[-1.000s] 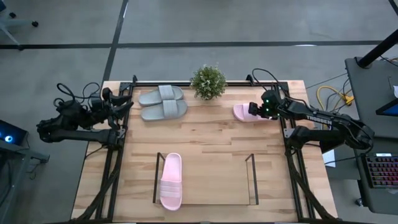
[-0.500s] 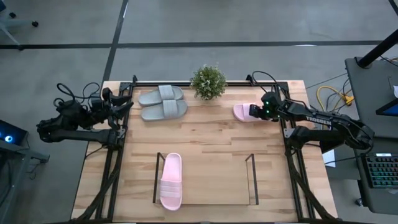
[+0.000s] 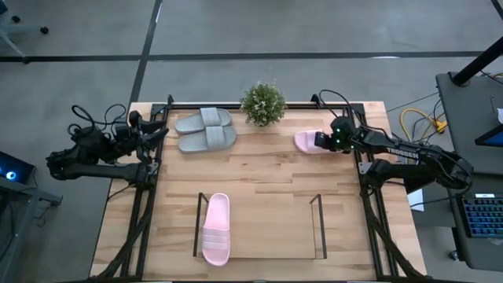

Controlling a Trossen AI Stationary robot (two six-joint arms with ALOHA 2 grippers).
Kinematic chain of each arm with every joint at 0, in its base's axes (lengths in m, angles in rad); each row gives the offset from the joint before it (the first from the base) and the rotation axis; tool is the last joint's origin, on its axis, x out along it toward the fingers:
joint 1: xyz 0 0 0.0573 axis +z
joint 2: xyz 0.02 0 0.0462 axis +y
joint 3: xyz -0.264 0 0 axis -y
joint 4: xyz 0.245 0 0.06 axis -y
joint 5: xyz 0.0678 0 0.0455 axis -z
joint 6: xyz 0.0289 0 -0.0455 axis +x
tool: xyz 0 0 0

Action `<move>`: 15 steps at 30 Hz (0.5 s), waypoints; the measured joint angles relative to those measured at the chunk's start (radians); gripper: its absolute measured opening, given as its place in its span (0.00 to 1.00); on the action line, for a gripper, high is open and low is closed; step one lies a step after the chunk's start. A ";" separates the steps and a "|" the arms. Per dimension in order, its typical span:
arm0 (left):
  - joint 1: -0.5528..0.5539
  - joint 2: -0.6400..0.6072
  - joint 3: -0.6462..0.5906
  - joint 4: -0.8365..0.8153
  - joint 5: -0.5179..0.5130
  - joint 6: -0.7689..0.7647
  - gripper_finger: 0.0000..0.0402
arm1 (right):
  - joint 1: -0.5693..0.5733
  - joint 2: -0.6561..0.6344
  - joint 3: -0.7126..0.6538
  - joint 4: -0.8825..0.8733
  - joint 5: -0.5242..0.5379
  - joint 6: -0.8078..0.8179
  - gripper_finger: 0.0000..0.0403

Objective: Pick and place slides into the shelf
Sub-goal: Put the pink slide on the shelf

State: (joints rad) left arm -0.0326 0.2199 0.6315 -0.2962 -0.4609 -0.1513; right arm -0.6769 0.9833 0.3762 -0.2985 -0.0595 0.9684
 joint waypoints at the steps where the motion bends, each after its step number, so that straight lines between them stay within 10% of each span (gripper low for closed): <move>1: 0.000 0.000 0.000 0.000 -0.002 0.000 0.37 | 0.000 0.000 0.012 -0.001 -0.007 0.000 0.03; 15: 0.000 0.000 0.000 0.000 0.021 -0.002 0.37 | 0.050 -0.020 0.355 -0.274 -0.125 -0.106 0.02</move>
State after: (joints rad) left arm -0.0330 0.2199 0.6315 -0.2958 -0.4395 -0.1533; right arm -0.6270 0.9634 0.7307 -0.5729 -0.1849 0.8621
